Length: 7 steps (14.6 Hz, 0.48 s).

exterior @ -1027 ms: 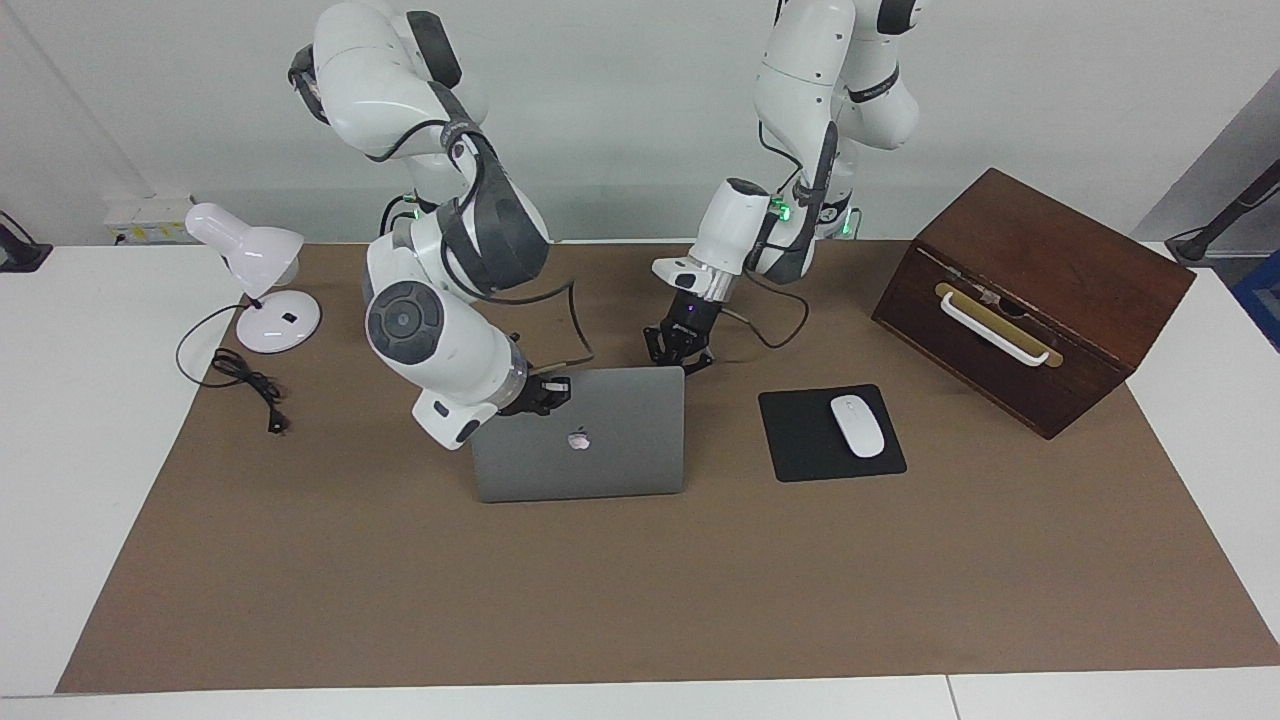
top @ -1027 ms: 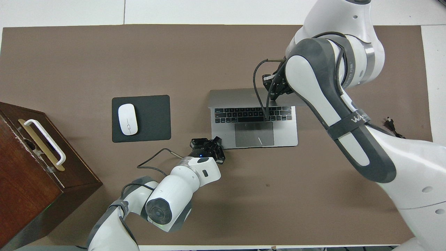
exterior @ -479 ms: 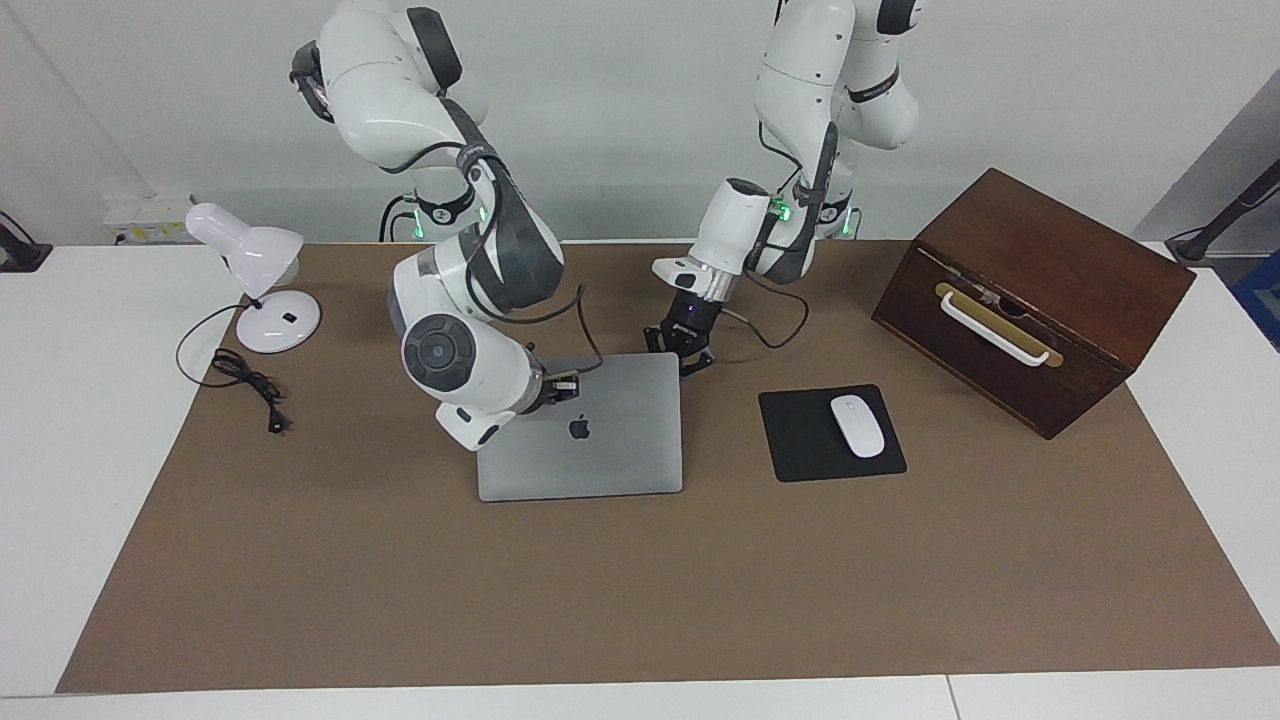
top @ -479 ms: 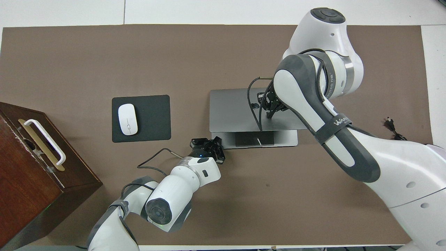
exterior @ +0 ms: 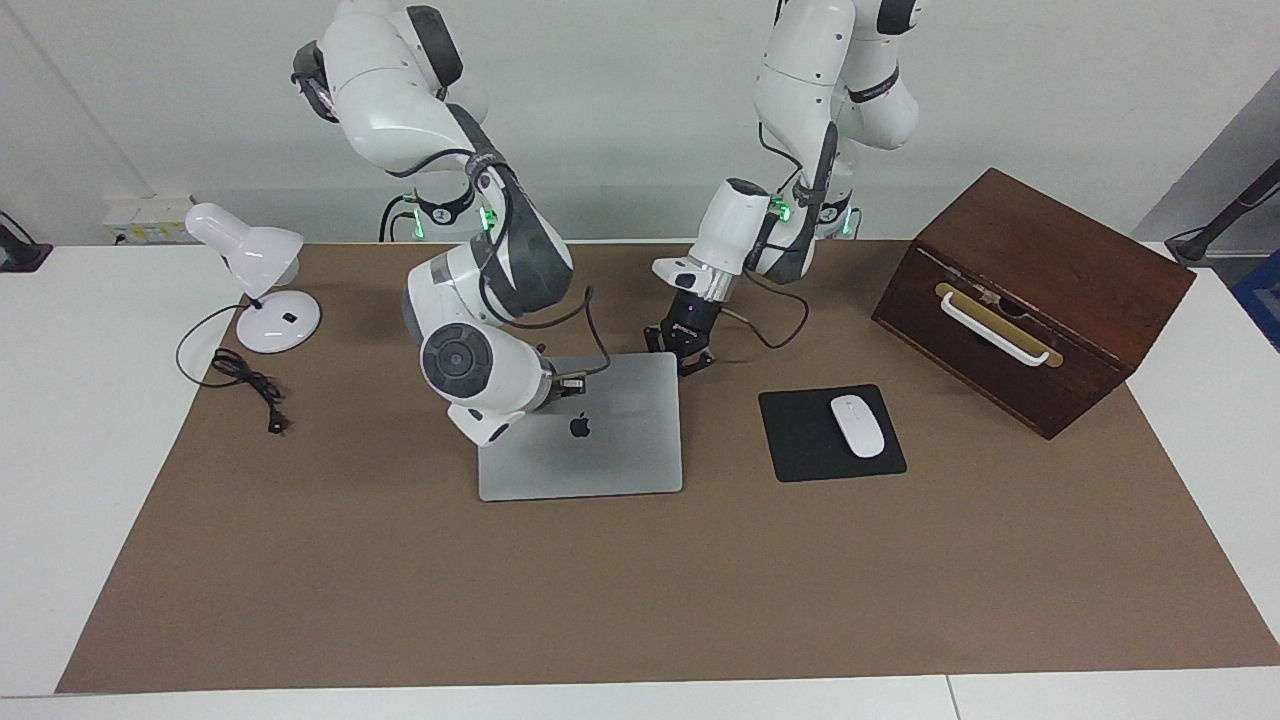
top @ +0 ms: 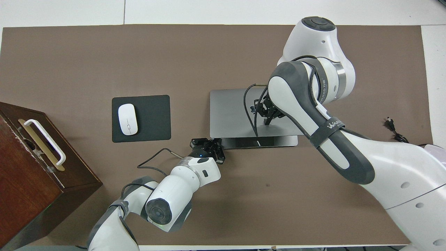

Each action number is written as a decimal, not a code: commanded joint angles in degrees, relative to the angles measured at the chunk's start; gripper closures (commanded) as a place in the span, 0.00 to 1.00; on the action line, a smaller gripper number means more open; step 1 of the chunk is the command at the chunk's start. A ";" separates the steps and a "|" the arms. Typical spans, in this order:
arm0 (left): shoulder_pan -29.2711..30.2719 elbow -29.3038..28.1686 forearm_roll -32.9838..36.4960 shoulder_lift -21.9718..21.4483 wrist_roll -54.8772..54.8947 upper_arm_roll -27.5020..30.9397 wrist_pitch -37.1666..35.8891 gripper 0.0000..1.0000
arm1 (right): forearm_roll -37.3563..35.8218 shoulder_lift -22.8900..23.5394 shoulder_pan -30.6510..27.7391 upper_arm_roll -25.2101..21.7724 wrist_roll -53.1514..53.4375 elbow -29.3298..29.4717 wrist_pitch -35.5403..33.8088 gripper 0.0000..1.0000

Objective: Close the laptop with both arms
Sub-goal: 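Push the laptop screen down toward the keyboard with the right gripper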

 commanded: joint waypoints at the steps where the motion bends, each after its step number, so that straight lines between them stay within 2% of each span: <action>1: 1.11 -0.18 -0.48 4.36 1.97 0.69 0.22 1.00 | 1.52 -2.42 -1.07 0.80 1.25 -3.54 -0.30 1.00; 7: 1.20 -0.18 -0.48 4.36 1.89 0.69 0.14 1.00 | 1.52 -3.56 -1.07 0.80 1.25 -6.18 -0.30 1.00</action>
